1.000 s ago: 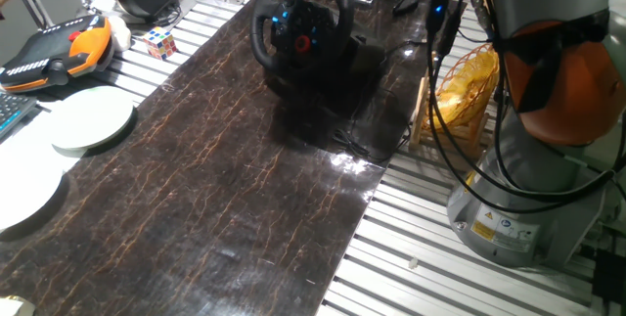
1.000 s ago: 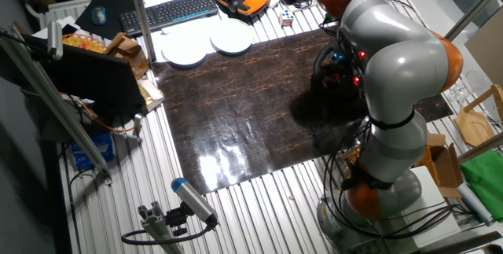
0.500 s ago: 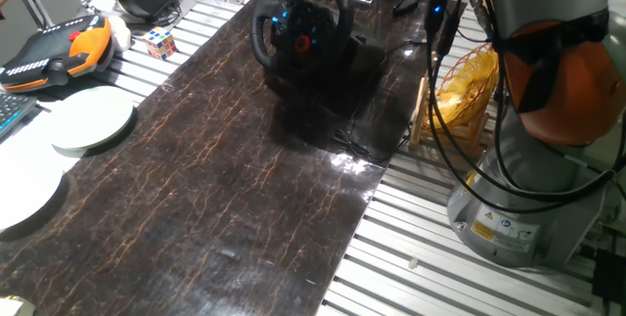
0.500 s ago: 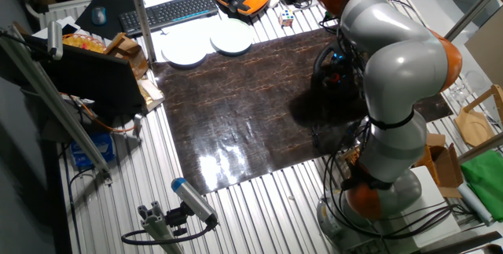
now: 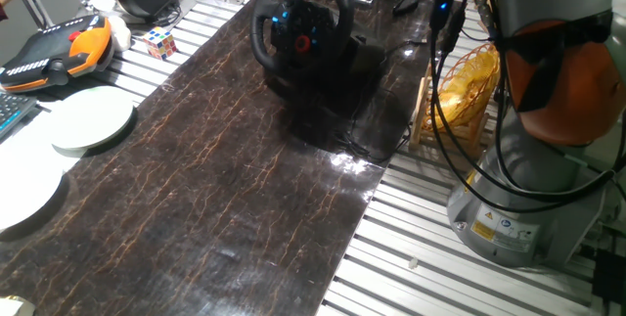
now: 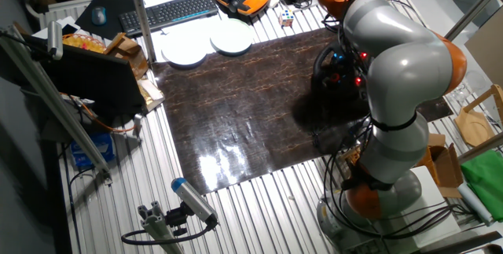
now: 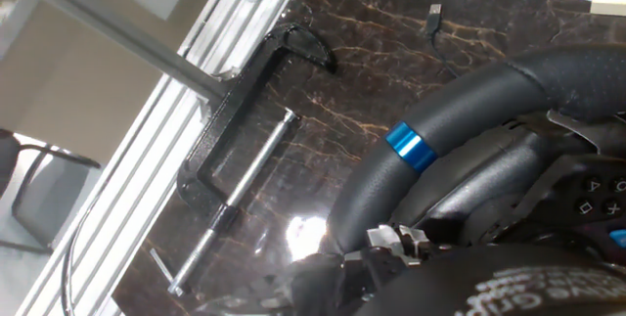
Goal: Rotate the steering wheel 90 degrees counterclockwise
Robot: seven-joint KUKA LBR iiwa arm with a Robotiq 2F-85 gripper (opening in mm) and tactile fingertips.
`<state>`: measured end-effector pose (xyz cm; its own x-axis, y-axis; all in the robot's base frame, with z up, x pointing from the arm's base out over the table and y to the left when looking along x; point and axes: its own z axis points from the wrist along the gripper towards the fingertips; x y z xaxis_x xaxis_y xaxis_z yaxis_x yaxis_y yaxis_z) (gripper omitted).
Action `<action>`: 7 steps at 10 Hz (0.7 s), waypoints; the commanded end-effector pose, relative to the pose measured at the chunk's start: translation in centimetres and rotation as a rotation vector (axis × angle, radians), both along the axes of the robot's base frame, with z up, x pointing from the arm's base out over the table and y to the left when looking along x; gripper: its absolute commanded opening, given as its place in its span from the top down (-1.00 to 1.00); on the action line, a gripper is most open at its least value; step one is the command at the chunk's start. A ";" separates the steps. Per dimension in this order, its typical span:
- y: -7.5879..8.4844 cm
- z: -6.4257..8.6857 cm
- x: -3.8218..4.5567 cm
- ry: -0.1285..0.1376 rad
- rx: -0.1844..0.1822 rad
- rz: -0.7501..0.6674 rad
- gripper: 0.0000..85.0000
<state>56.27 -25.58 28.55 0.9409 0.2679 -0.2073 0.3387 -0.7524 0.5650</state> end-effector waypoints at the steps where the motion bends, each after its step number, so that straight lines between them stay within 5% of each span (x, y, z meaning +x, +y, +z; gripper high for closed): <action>1: -0.1 0.0 0.16 -0.002 0.000 0.000 -0.07; 4: -0.1 -0.3 0.44 -0.003 -0.018 0.001 -0.06; 7: -0.4 -1.0 0.93 -0.003 0.006 0.001 -0.06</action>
<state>57.23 -25.95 27.55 0.9413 0.2705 -0.2020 0.3376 -0.7569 0.5596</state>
